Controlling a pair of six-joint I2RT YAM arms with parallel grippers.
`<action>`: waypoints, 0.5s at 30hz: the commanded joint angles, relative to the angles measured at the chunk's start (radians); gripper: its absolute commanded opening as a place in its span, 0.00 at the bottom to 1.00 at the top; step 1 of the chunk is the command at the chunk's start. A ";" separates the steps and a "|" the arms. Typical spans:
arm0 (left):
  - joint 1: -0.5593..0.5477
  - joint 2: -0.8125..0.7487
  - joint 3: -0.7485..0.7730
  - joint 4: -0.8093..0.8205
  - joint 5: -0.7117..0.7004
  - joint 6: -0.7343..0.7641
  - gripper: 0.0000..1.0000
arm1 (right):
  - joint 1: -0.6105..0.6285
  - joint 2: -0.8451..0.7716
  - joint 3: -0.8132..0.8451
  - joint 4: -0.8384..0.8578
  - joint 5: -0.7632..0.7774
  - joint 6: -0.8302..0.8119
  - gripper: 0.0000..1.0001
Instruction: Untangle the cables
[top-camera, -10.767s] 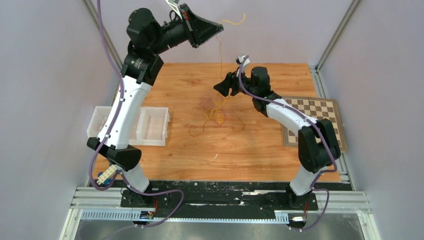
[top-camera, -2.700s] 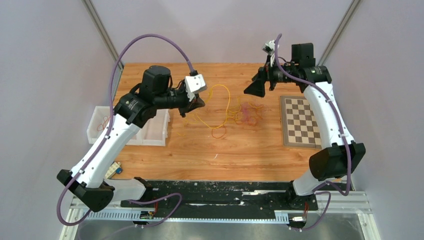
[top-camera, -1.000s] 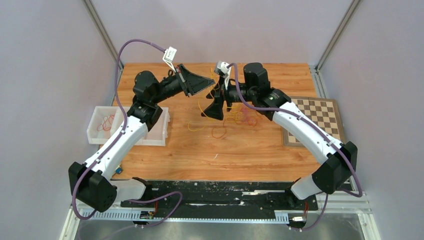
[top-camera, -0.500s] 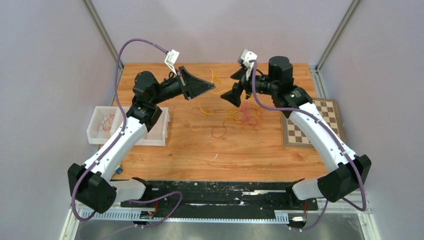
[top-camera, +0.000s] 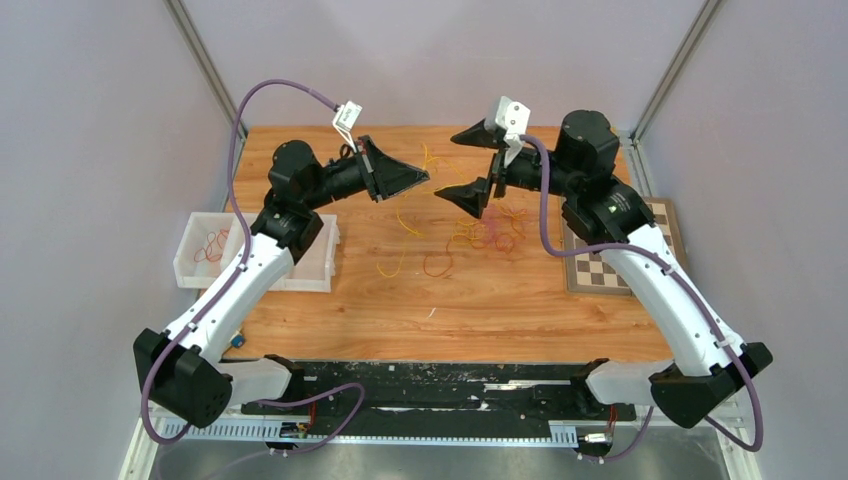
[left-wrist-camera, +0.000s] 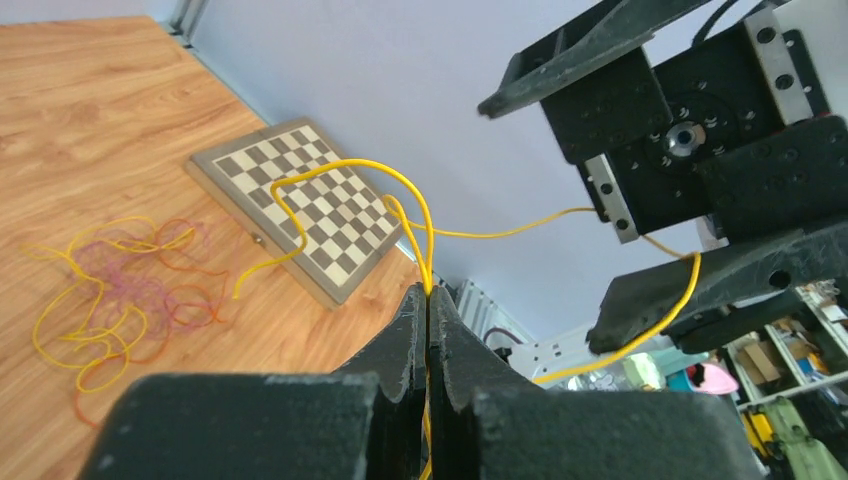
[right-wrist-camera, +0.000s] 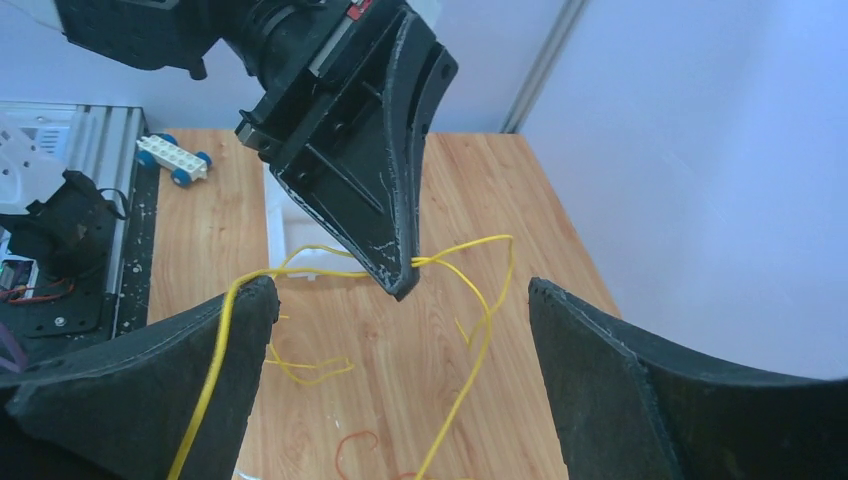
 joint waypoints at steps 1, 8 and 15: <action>-0.008 -0.005 0.006 0.172 0.057 -0.123 0.00 | 0.026 0.045 0.040 -0.010 -0.005 -0.018 1.00; -0.022 -0.036 0.013 0.149 0.091 -0.054 0.00 | 0.029 0.081 0.017 -0.017 0.249 -0.070 1.00; -0.022 -0.050 0.010 0.173 0.120 -0.028 0.00 | 0.038 0.075 0.011 -0.055 0.312 -0.171 1.00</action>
